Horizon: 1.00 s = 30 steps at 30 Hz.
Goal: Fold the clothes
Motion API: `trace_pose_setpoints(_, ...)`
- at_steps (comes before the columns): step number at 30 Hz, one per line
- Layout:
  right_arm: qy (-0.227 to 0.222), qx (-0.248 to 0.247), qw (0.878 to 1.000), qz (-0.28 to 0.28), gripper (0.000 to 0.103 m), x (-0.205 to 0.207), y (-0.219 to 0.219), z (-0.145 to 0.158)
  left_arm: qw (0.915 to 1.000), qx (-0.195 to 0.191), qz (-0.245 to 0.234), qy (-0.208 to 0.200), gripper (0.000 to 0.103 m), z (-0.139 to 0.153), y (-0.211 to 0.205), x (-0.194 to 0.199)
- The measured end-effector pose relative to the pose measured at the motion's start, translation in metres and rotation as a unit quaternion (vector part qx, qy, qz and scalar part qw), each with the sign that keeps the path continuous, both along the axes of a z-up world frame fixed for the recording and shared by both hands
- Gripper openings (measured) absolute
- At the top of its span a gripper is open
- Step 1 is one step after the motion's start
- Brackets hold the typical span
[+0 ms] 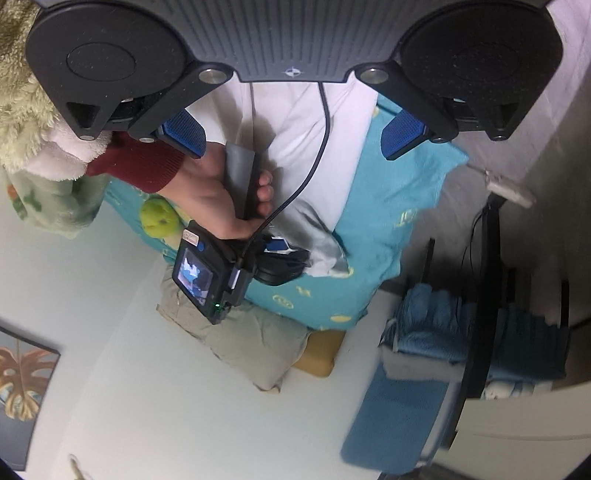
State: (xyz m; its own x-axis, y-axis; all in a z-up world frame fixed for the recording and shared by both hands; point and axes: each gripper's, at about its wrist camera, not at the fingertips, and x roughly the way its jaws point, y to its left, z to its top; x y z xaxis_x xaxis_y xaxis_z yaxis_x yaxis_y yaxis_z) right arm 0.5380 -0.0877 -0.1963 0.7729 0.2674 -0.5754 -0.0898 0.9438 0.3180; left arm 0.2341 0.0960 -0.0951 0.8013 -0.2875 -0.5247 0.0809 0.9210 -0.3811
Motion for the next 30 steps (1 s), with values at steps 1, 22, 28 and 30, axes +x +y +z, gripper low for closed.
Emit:
trace_pose_setpoints(1,-0.003,0.007,1.0,-0.007,0.015,0.0,-0.004,0.0,1.0,-0.004,0.005,0.003,0.102,-0.001,0.002,0.0)
trace_pose_setpoints(22,-0.02,0.03,0.977,-0.212,0.007,0.025,-0.144,-0.003,0.9988,-0.018,0.044,0.014,0.102,-0.014,0.005,0.014)
trace_pose_setpoints(28,-0.015,0.043,0.981,-0.187,0.01,0.016,-0.153,-0.015,0.9989,0.034,0.033,0.0,0.102,-0.017,-0.012,0.02)
trace_pose_setpoints(30,-0.011,0.033,0.984,-0.176,0.017,0.009,-0.152,-0.009,0.9981,0.051,0.033,-0.012,0.102,-0.016,-0.017,0.016)
